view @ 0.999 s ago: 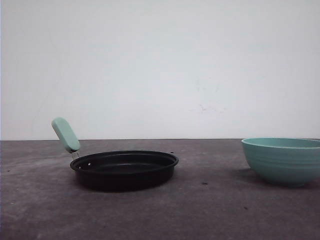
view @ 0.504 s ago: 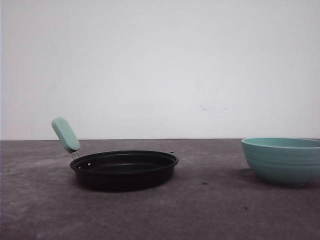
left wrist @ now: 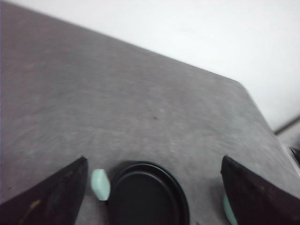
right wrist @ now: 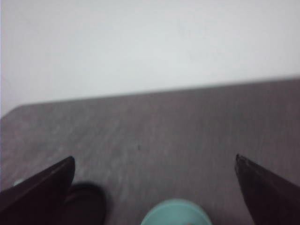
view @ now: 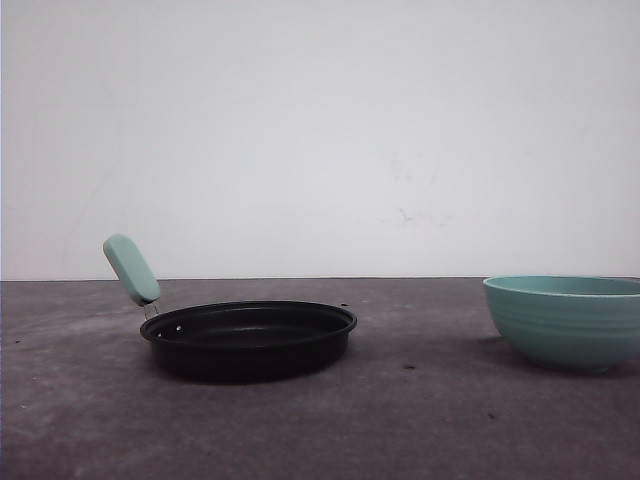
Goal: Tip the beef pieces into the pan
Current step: 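Lower the left gripper onto the pan's mint-green handle and grasp it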
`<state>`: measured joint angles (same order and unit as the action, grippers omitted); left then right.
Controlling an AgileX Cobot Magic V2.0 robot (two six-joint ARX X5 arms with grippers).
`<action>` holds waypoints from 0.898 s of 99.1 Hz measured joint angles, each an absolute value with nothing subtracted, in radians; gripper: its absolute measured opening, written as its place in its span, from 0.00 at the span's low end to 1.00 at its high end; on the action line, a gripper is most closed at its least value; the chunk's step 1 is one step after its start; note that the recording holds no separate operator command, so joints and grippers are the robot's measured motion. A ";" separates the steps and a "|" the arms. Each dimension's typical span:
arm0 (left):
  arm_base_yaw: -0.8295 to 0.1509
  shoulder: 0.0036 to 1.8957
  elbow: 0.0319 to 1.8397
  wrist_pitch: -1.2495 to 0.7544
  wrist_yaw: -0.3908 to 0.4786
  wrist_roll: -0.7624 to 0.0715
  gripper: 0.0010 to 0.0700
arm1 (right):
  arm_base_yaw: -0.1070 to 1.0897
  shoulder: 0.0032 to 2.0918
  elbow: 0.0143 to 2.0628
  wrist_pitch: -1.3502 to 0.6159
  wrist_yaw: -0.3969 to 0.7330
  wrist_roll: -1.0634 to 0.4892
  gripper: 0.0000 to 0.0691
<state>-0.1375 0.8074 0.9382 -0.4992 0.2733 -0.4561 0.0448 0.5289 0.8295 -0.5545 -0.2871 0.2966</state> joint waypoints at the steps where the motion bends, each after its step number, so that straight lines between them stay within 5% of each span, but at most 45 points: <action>1: -0.138 0.813 0.938 -0.497 0.268 -0.461 0.79 | 0.045 0.535 0.830 -0.562 -0.287 0.300 0.99; 22: -0.138 0.990 0.938 -0.469 0.267 -0.520 0.79 | 0.045 0.698 0.831 -0.736 -0.289 0.339 0.99; 36: -0.138 1.147 0.938 -0.455 0.350 -0.543 0.79 | 0.045 0.760 0.830 -0.757 -0.339 0.342 0.99; 89: -0.185 1.509 0.938 -0.337 0.370 -0.568 0.79 | 0.044 0.648 0.830 -0.756 -0.340 0.338 0.99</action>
